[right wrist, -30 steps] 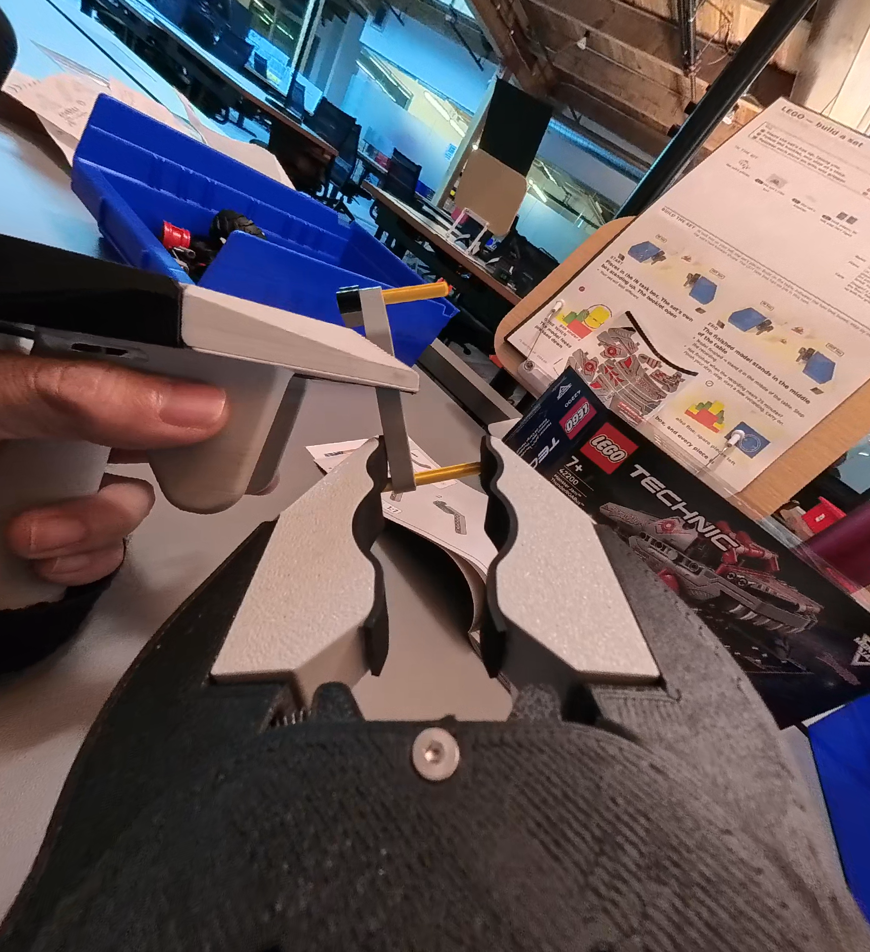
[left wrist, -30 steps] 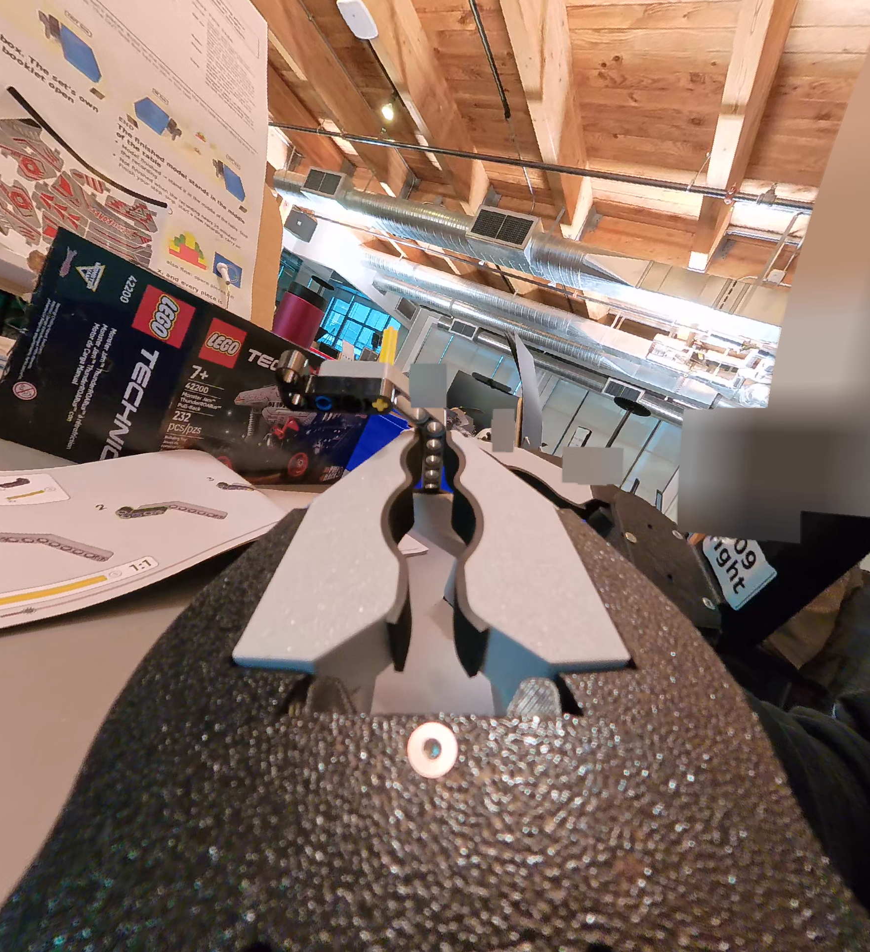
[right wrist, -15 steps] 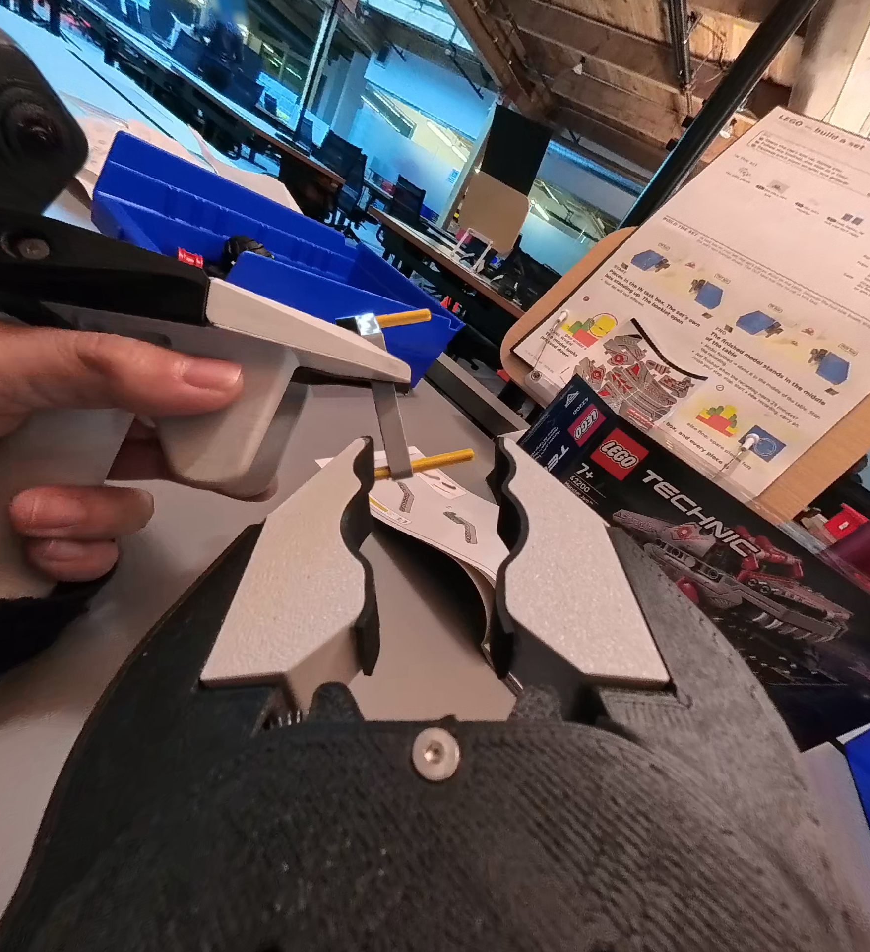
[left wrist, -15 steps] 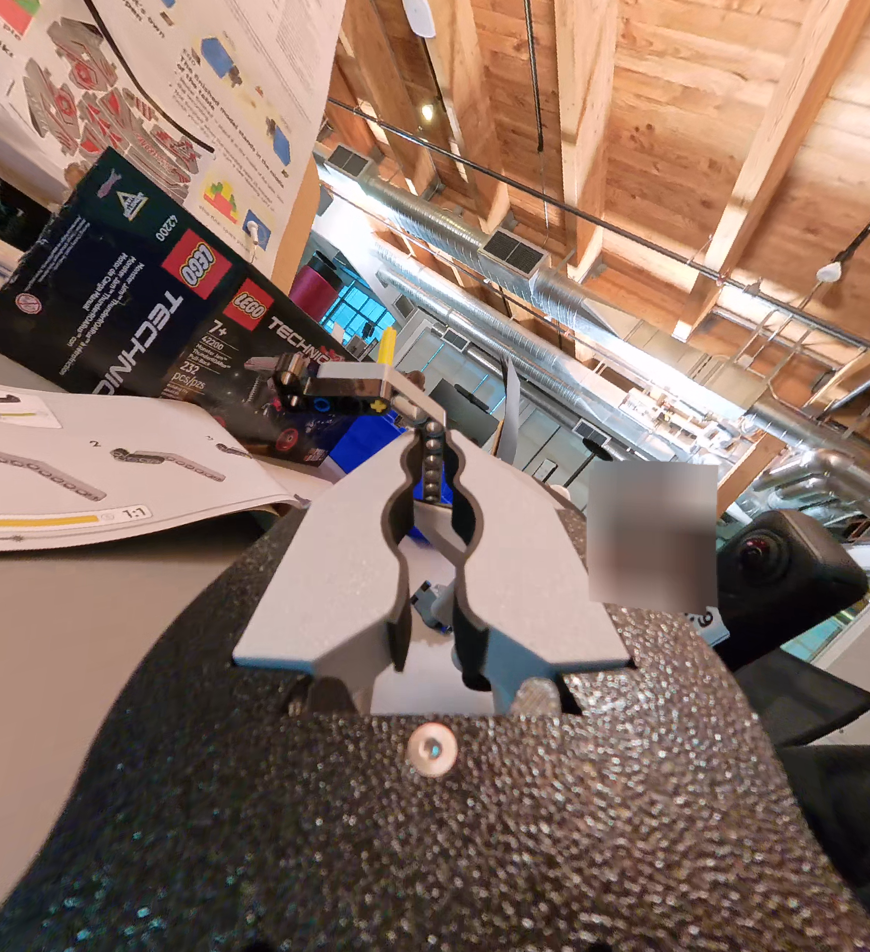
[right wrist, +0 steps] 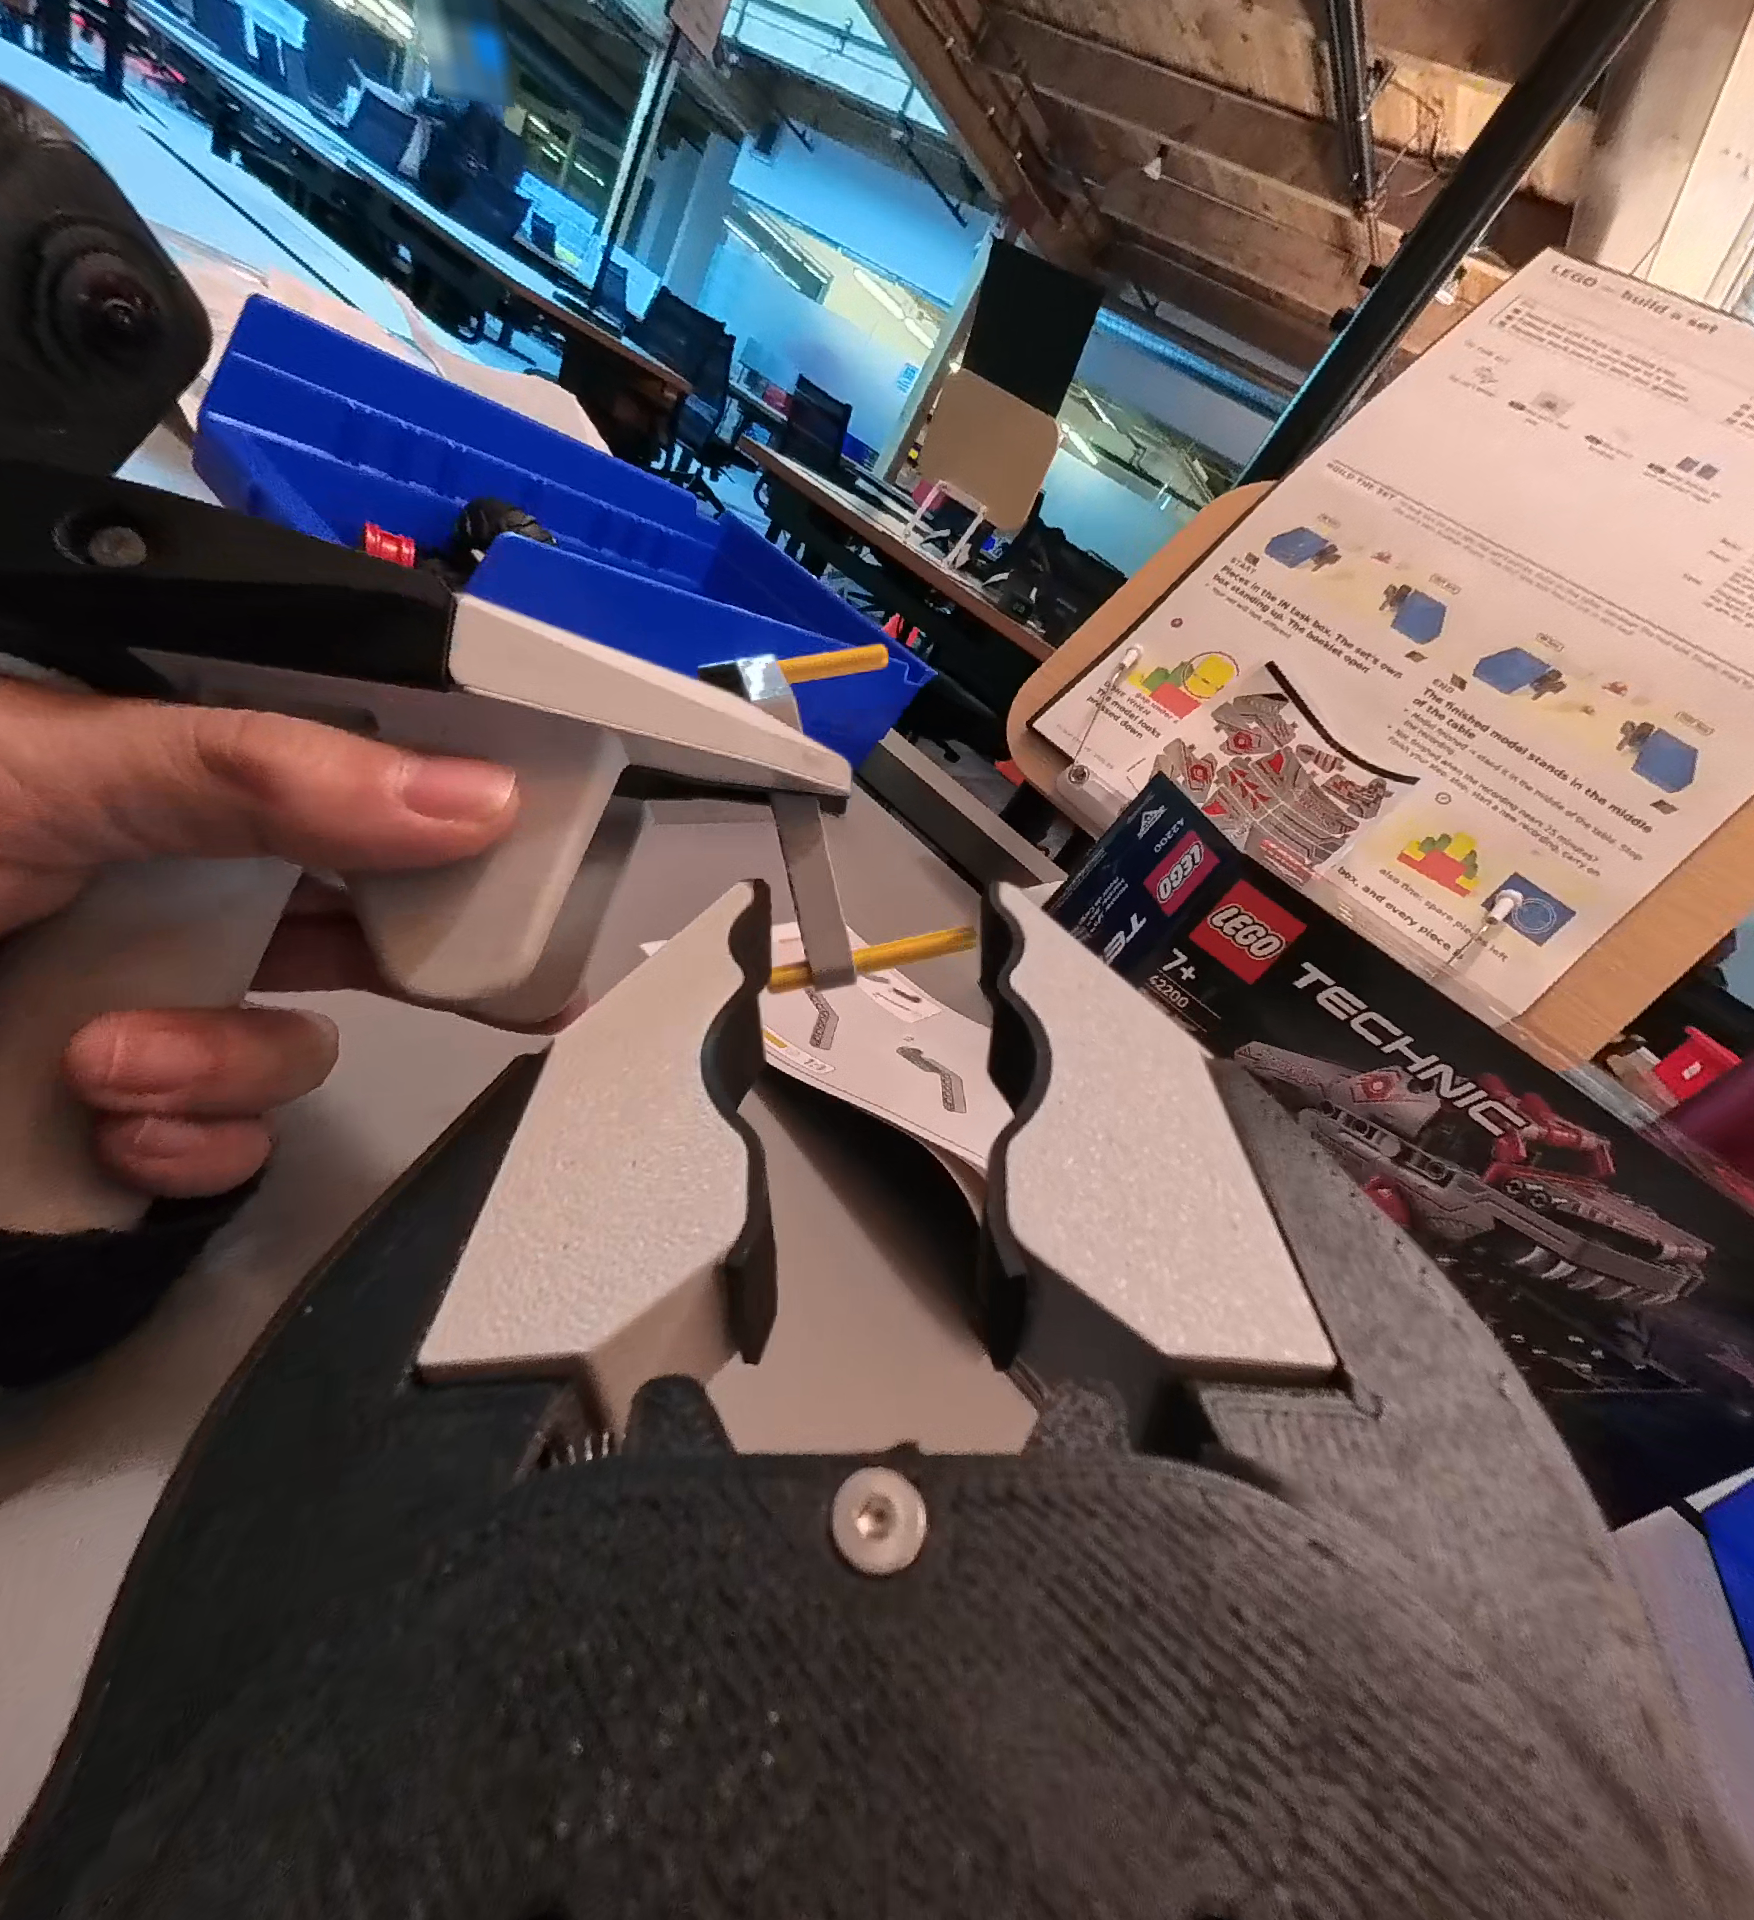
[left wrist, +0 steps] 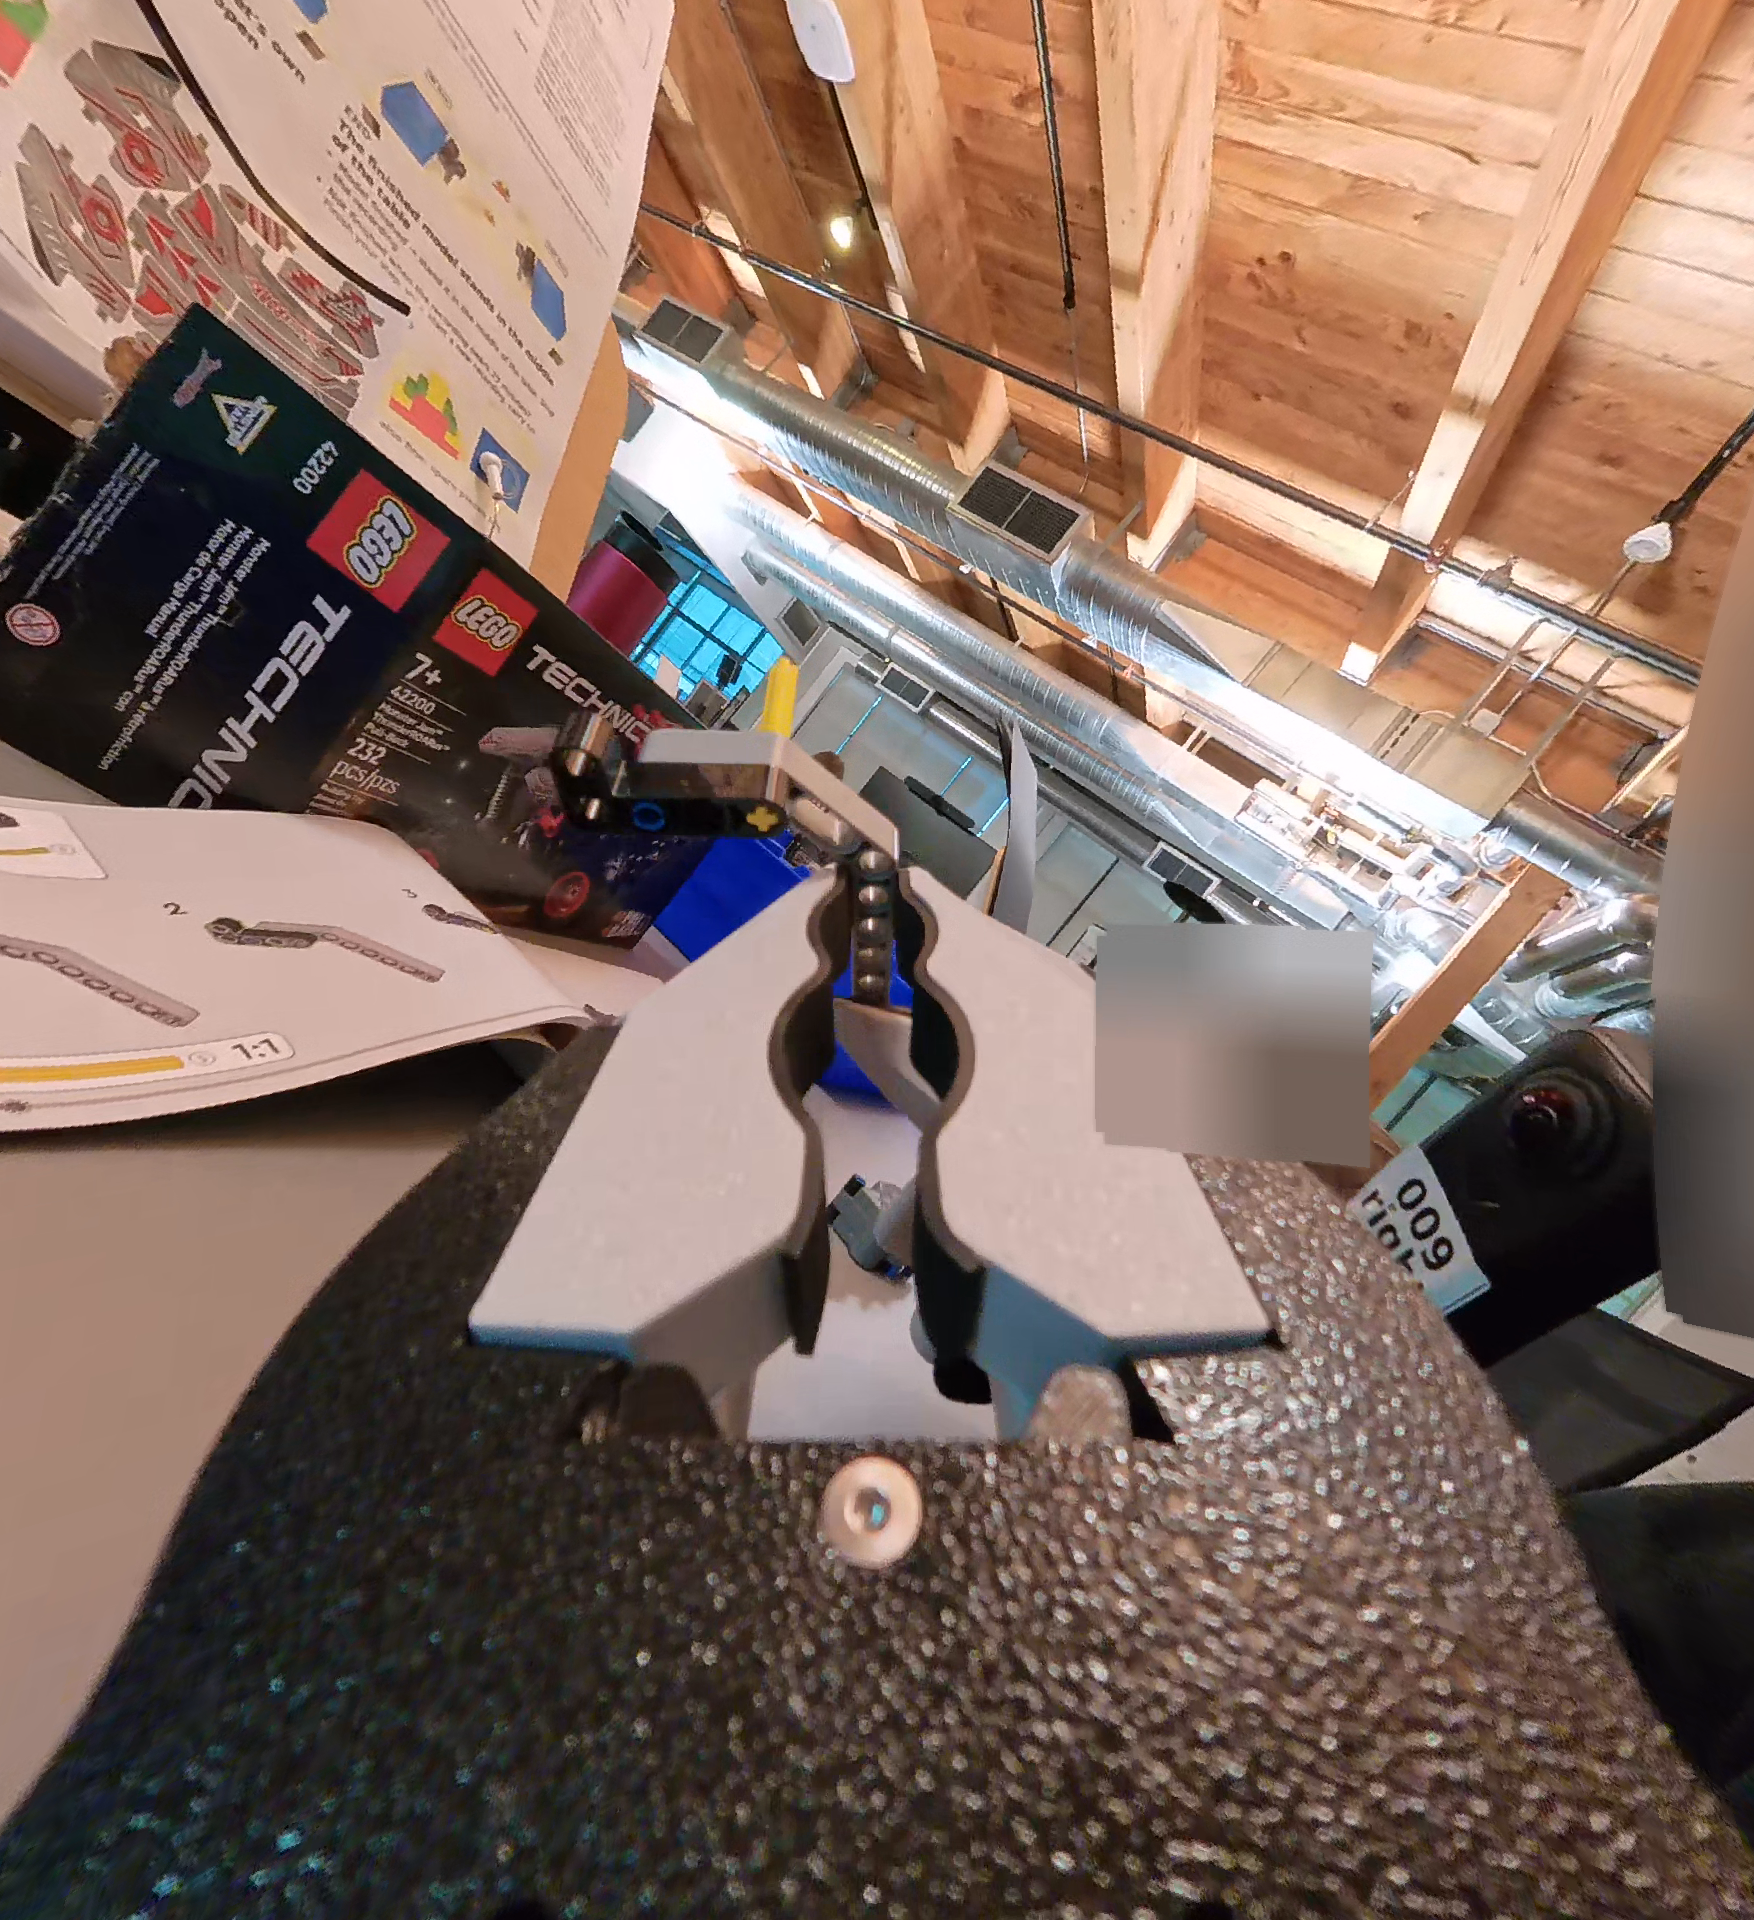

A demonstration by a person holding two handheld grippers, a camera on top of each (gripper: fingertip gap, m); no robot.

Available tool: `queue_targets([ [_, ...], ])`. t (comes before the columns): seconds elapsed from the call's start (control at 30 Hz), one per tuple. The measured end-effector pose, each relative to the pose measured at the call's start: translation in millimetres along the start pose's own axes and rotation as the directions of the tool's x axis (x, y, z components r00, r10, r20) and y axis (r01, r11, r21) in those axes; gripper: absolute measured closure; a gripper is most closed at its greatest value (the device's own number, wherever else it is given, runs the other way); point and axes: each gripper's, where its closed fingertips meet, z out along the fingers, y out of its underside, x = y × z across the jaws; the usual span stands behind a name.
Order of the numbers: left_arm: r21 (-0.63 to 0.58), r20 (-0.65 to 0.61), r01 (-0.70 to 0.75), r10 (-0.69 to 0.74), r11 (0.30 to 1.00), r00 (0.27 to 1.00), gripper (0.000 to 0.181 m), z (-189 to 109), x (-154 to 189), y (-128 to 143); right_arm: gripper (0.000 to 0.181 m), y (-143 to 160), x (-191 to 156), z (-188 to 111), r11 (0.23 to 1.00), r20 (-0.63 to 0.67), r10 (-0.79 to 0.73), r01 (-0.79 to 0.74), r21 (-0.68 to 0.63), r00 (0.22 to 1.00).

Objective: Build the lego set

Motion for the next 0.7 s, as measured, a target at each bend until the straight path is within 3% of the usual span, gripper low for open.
queue_targets([
  [0.03, -0.004, -0.001, -0.008, 0.008, 1.0, 1.0, 0.176, 0.5, 0.9, 0.7, 0.146, 0.6, 1.0, -0.2, 1.0, -0.008, -0.005, 0.005, -0.004, 1.0],
  [0.2, -0.012, -0.007, -0.04, 0.04, 0.999, 0.999, 0.176, 1.9, 4.0, 1.8, 0.173, -0.5, -9.1, -1.5, 1.0, 0.044, -0.027, 0.027, -0.001, 0.999],
  [0.27, -0.014, 0.002, -0.046, 0.046, 0.999, 0.999, 0.177, 1.3, 2.3, 1.8, 0.167, 0.7, -6.9, -0.8, 0.999, 0.024, -0.039, 0.039, -0.009, 0.999],
  [0.37, -0.017, 0.014, -0.051, 0.051, 0.999, 0.999, 0.177, 0.0, -1.1, 0.2, 0.142, 3.0, 2.2, -0.2, 1.0, -0.014, -0.022, 0.021, -0.01, 1.0],
  [0.43, -0.028, 0.024, -0.088, 0.089, 0.996, 0.996, 0.177, -0.6, -2.6, -1.6, 0.14, 2.5, 4.4, -0.9, 0.999, -0.017, -0.034, 0.034, 0.0, 0.999],
  [0.53, -0.163, 0.083, -0.194, 0.209, 0.967, 0.974, 0.177, -1.1, -12.0, 5.1, 0.147, -3.1, -1.2, -2.4, 0.999, 0.027, -0.005, 0.004, 0.038, 1.0],
  [0.7, -0.411, 0.102, -0.208, 0.271, 0.887, 0.957, 0.177, -4.6, -19.4, 23.7, 0.166, 1.6, -19.9, -0.7, 1.0, 0.132, -0.013, 0.01, 0.018, 0.991],
])
